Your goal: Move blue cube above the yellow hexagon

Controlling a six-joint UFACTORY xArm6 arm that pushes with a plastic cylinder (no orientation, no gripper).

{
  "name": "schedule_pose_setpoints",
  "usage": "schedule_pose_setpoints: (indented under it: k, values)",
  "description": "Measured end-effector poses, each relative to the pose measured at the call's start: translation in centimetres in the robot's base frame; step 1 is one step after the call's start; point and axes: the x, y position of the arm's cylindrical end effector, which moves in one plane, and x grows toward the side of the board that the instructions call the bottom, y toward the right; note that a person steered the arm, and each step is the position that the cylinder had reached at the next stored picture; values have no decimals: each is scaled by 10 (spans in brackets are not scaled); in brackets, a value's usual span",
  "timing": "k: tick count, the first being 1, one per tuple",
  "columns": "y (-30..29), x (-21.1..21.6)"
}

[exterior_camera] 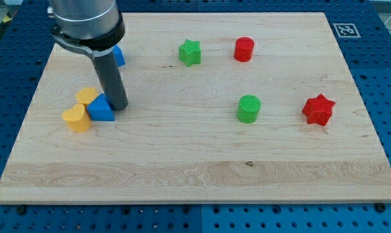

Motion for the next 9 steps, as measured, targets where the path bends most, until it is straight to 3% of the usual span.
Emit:
schedule_pose_setpoints:
  k: [3,6,9]
  values:
    - [-24,2]
    - [28,-49]
    - [24,-90]
